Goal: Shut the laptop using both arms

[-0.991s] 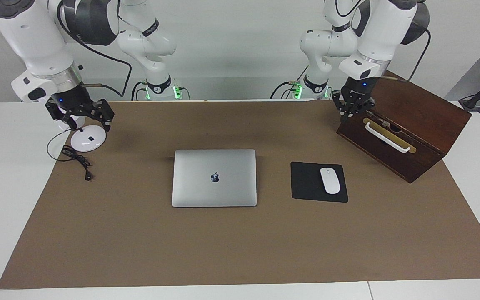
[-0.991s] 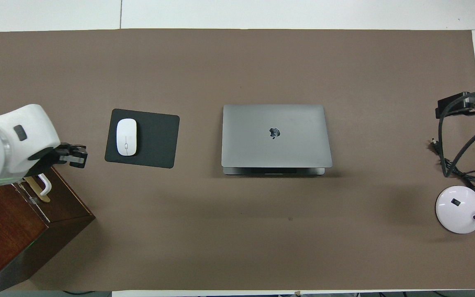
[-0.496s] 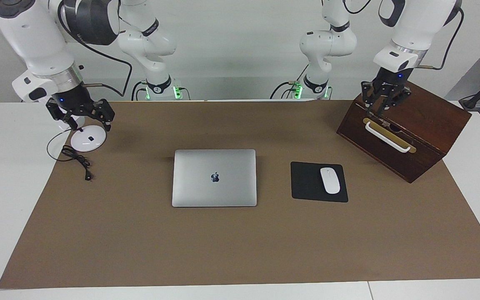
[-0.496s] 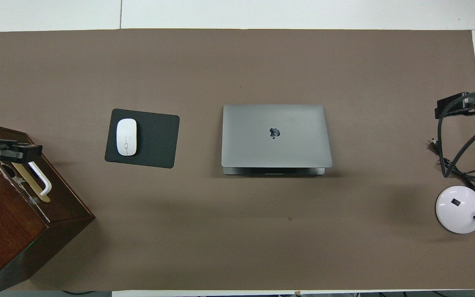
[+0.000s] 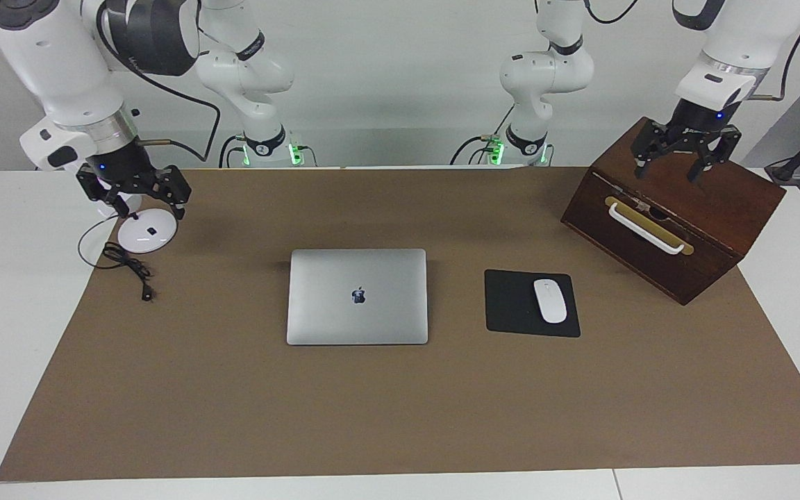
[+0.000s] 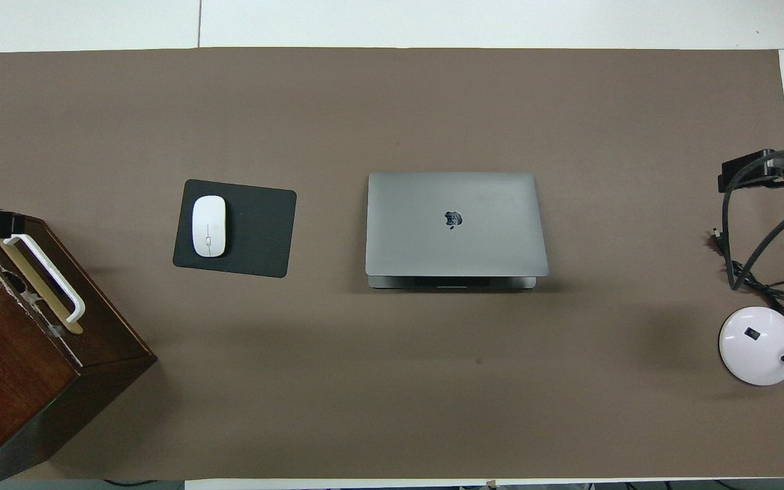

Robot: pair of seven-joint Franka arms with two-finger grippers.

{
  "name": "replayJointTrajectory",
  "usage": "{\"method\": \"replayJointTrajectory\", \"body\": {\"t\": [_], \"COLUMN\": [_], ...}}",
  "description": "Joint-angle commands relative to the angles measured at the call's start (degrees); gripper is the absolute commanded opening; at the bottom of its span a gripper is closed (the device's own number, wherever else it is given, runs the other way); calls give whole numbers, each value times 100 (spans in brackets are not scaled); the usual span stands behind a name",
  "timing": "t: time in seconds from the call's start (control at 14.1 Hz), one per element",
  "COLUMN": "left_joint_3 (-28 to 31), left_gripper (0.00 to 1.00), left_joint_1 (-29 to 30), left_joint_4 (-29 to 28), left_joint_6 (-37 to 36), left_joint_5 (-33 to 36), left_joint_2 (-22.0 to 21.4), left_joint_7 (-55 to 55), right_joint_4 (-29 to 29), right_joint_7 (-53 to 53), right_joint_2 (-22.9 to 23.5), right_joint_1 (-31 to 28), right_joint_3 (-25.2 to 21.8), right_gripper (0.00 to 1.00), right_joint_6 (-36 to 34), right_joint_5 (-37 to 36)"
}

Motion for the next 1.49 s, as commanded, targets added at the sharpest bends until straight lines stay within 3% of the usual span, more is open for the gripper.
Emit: {"method": "replayJointTrajectory", "body": {"t": [0.0, 0.28, 1.42], "left_joint_3": [-65, -91, -135], "left_gripper": [100, 100, 100], "left_joint_1": [73, -32, -50], "left_joint_4": [731, 846, 354], "left_joint_6": [-346, -267, -522], "left_joint_5": [-62, -54, -1], "left_joint_2": [563, 810, 564], "left_joint_7": [-205, -618, -882], "right_joint_4": [-218, -218, -306], "right_joint_7": [47, 46, -428], "right_joint_2": [-148, -148, -165], "right_joint_1": [-94, -94, -191], "right_joint_3": [55, 55, 55], "right_gripper": [100, 100, 100], "right_joint_6": [185, 194, 194], "right_joint_5": [131, 131, 123]}}
